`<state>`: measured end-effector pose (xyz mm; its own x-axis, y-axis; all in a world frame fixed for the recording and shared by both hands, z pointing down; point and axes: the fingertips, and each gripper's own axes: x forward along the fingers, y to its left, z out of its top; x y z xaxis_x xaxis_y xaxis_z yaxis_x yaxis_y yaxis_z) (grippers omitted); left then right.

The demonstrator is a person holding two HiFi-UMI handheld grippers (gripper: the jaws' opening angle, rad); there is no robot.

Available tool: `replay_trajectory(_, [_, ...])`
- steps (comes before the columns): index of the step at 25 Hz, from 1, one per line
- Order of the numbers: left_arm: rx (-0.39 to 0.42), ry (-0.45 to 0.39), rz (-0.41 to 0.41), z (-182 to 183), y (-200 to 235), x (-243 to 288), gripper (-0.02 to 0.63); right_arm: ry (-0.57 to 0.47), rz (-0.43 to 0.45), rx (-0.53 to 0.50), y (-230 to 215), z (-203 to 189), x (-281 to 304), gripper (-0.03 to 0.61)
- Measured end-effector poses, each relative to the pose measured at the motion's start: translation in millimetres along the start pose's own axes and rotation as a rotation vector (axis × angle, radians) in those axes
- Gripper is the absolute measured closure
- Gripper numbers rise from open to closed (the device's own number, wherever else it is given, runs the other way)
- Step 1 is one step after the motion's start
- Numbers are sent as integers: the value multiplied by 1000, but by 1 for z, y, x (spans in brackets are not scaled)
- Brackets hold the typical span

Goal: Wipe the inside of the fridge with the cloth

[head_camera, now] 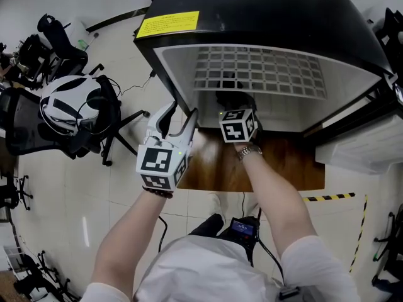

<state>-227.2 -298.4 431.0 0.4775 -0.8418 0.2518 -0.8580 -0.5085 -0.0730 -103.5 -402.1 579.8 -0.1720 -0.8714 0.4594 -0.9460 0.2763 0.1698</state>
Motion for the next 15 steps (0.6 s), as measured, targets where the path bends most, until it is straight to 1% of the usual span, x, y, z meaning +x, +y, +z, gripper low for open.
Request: replay_trajectory(15, [-8, 1, 15, 0, 1, 0, 414, 44, -105, 36, -67, -30, -17, 502])
